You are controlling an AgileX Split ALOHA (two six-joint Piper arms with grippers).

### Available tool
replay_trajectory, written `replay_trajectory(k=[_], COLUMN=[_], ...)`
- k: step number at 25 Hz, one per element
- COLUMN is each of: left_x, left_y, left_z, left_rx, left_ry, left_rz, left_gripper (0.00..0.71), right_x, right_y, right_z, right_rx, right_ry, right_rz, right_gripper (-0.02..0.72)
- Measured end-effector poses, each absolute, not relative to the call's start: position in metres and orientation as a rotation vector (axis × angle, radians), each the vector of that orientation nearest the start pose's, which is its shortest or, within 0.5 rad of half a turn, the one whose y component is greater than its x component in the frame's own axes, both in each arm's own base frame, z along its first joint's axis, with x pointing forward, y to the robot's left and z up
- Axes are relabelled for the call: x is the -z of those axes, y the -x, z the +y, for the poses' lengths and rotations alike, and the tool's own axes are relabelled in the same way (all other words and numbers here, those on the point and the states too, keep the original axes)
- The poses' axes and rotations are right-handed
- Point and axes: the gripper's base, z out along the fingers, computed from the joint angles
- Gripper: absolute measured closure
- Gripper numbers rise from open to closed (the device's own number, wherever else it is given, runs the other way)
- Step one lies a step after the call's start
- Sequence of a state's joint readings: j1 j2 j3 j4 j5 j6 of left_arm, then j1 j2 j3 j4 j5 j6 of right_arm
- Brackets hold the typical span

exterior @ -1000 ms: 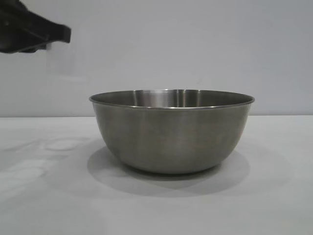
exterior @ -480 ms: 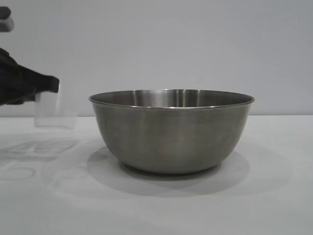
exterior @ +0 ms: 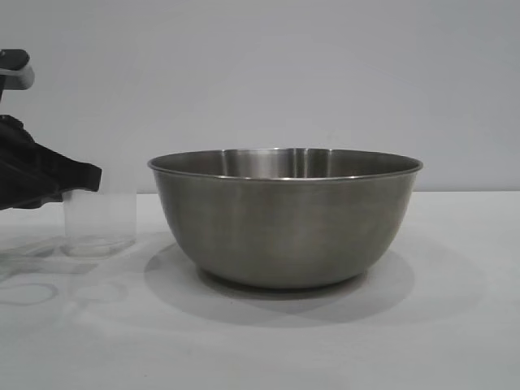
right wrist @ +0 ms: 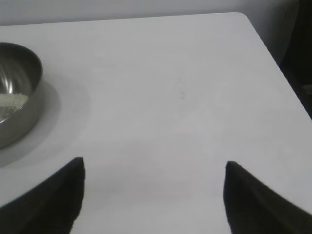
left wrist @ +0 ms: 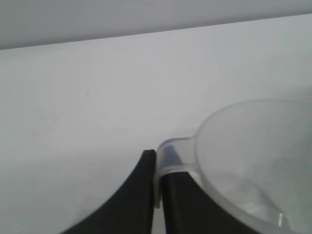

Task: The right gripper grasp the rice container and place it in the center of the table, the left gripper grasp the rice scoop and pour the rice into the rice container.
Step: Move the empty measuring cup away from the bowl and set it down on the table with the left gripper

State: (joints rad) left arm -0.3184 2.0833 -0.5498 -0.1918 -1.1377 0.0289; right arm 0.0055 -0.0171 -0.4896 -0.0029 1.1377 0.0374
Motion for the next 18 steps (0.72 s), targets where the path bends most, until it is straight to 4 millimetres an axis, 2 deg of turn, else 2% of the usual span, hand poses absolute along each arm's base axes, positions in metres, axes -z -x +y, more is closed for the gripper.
replay_trajectory(k=[3, 10, 11, 12, 18], left_x=[-0.073, -0.069, -0.073, -0.078, -0.112], left_y=[-0.293, -0.274, -0.270, -0.266, -0.245], left_z=[-0.080, -0.074, -0.073, -0.073, -0.068], left_rx=[0.085, 0.077, 0.079, 0.086, 0.115], left_ry=[-0.136, -0.154, -0.157, -0.164, -0.172], left_rz=[1.901, 1.954, 1.952, 1.946, 1.868], left_gripper=[0.449, 0.465, 0.465, 0.425, 0.440], right_x=[-0.268, -0.268, -0.268, -0.268, -0.268], right_y=[0.010, 0.010, 0.010, 0.010, 0.010], right_z=[0.000, 0.000, 0.000, 0.000, 0.000], right_rx=[-0.022, -0.022, -0.022, -0.022, -0.022], right_ry=[-0.034, -0.034, -0.034, -0.034, -0.034], right_rz=[2.114, 2.114, 2.114, 2.114, 2.114], right_gripper=[0.154, 0.154, 0.154, 0.154, 0.154])
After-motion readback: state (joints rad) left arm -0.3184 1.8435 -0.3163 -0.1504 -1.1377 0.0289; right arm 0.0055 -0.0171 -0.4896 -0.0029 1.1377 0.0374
